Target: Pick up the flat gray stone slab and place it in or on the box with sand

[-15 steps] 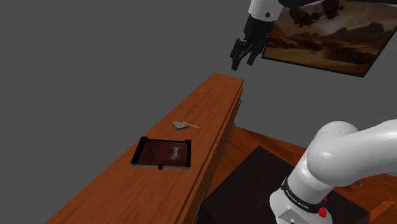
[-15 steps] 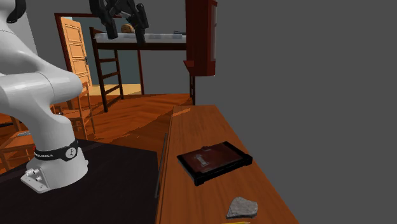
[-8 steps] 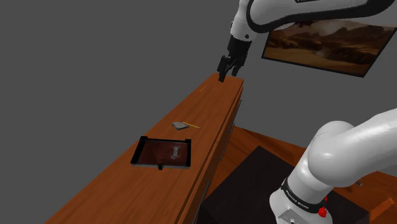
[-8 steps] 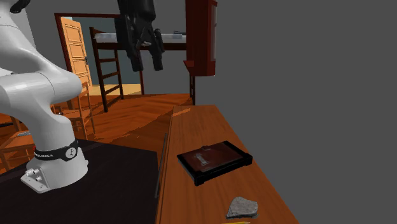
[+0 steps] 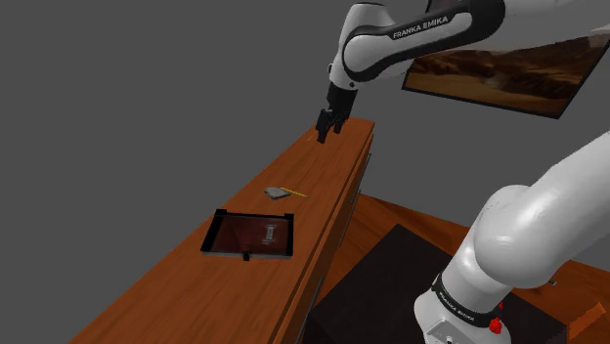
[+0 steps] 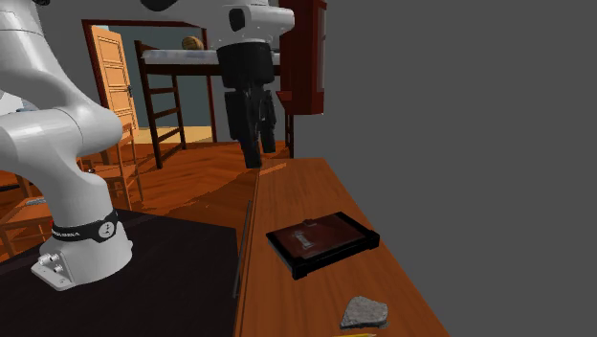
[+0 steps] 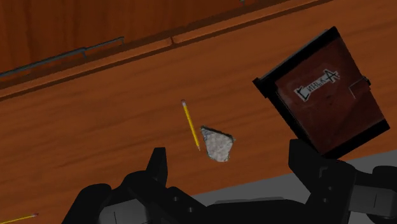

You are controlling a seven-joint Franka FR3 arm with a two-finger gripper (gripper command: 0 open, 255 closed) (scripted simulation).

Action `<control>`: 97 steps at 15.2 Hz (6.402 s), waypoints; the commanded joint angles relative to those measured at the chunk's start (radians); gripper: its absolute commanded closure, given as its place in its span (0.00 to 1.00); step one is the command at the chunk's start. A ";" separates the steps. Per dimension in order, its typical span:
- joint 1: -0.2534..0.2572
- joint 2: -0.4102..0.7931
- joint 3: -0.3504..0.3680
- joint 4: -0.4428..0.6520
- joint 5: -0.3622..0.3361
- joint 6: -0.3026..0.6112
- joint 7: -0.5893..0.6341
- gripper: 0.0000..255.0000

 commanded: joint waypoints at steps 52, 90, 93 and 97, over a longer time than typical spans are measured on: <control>0.075 0.947 -0.001 0.555 0.204 0.263 -0.350 0.00; 0.117 0.920 -0.030 0.594 0.173 0.187 -0.269 1.00; 0.119 0.895 -0.033 0.598 0.168 0.158 -0.265 1.00; 0.122 0.863 -0.037 0.606 0.162 0.119 -0.261 1.00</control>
